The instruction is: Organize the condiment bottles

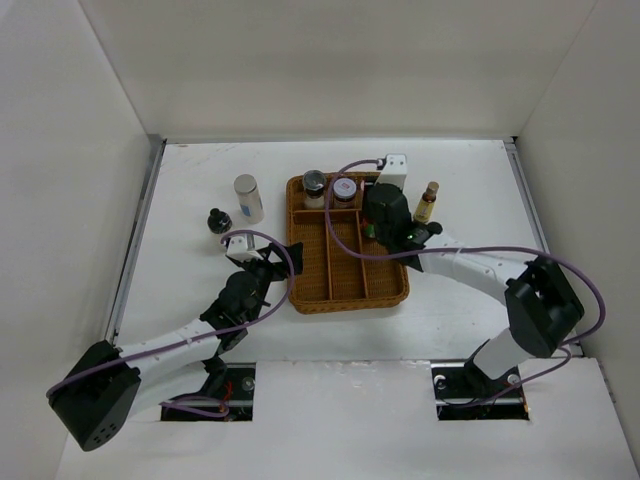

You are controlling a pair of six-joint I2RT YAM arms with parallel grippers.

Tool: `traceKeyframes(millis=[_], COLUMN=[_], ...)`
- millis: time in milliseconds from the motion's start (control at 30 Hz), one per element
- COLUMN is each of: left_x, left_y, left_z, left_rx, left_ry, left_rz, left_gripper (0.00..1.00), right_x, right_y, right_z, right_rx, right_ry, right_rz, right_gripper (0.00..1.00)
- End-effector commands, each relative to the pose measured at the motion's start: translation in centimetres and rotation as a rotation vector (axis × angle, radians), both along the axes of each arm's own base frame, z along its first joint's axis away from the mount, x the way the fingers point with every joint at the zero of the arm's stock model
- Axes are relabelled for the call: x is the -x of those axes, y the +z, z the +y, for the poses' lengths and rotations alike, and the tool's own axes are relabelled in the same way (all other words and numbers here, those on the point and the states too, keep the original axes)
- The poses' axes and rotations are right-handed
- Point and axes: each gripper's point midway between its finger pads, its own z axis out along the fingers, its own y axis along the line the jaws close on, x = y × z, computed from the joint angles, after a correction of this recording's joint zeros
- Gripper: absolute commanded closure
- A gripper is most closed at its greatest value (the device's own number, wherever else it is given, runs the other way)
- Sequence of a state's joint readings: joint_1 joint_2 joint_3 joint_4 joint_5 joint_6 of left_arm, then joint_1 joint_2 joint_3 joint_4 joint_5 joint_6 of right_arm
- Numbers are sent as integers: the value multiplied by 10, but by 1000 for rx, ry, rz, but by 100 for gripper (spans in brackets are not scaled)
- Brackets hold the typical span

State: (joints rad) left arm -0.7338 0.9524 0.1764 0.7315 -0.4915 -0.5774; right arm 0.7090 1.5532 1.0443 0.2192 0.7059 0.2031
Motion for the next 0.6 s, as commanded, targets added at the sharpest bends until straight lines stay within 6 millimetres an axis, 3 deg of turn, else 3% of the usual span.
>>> traceKeyframes(millis=[0, 100, 200, 300, 400, 467, 567], left_x=[-2, -2, -2, -2, -2, -1, -2], left_y=[21, 19, 19, 19, 19, 20, 19], left_z=[-4, -5, -6, -5, -6, -6, -5], left_rx=[62, 59, 60, 60, 60, 62, 61], left_ry=[-10, -12, -13, -10, -15, -13, -10], left_rz=[-56, -52, -50, -51, -50, -53, -52], left_gripper=[4, 4, 4, 4, 4, 4, 4], right_x=[2, 7, 10, 15, 27, 32, 32], right_y=[18, 2, 4, 20, 48, 64, 67], right_z=[16, 15, 13, 9, -2, -24, -62], right_rx=[-123, -136, -145, -151, -189, -225, -246], right_ry=[12, 9, 9, 14, 26, 8, -33], right_rz=[-85, -59, -60, -82, -118, -146, -151], right_gripper=[59, 49, 37, 23, 18, 16, 16])
